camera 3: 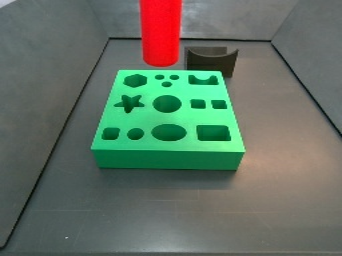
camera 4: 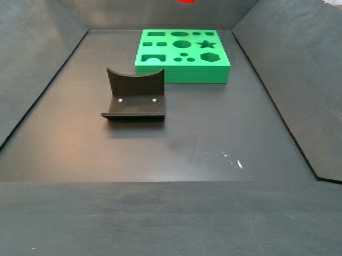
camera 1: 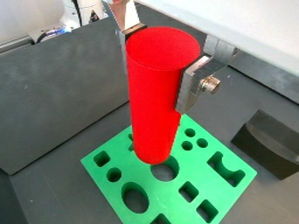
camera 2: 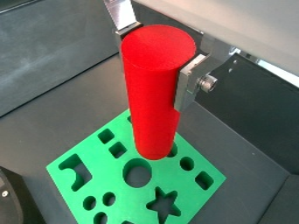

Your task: Insert the round object.

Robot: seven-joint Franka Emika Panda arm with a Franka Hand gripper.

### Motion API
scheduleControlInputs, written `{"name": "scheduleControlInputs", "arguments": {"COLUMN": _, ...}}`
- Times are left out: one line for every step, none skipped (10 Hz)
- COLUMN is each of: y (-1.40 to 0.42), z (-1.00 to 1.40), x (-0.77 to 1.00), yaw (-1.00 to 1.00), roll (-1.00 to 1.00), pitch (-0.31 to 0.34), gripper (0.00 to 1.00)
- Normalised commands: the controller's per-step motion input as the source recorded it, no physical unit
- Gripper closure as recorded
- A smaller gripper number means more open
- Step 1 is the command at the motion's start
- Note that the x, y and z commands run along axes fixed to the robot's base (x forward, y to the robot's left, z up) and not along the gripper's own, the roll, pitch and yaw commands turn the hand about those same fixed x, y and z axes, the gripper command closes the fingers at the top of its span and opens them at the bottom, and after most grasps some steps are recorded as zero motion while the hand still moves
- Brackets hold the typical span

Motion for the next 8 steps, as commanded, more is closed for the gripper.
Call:
{"name": "scheduleControlInputs", "arguments": {"y": -0.06, "z": 0.0, "x": 0.0, "yaw": 0.0, "roll": 0.05, "pitch": -0.063, "gripper": 1.0}}
{"name": "scheduleControlInputs", "arguments": {"y": 0.0, "z": -0.67, "x": -0.07, "yaw": 0.0, "roll": 0.06, "pitch": -0.289, "gripper": 1.0}}
{"name": "scheduleControlInputs", "arguments": {"y": 0.01, "z": -1.0, "x": -0.15, "yaw": 0.03, "roll": 0.07, "pitch": -0.14, "gripper": 1.0}}
{"name": "scheduleControlInputs", "arguments": {"y": 0.19, "z": -1.0, "x": -0.07, "yaw": 0.05, "roll": 0.0, "pitch": -0.026, "gripper": 1.0}}
{"name": "scheduleControlInputs", "arguments": {"y": 0.11, "z": -1.0, "x": -0.04, "yaw": 0.01, "roll": -0.06, "pitch": -0.023, "gripper": 1.0}}
{"name": "scheduleControlInputs", "arguments": {"y": 0.11, "z": -1.0, "x": -0.05, "yaw": 0.0, "roll": -0.07, "pitch": -0.03, "gripper": 1.0}}
{"name": "scheduleControlInputs", "arguments": {"y": 0.13, "z": -0.85, "x": 0.0, "yaw": 0.0, "roll": -0.16, "pitch": -0.019, "gripper": 1.0}}
{"name": "scheduleControlInputs", "arguments": {"y": 0.16, "z": -0.69, "x": 0.0, "yaw": 0.0, "roll": -0.19, "pitch": 0.0, "gripper": 1.0}}
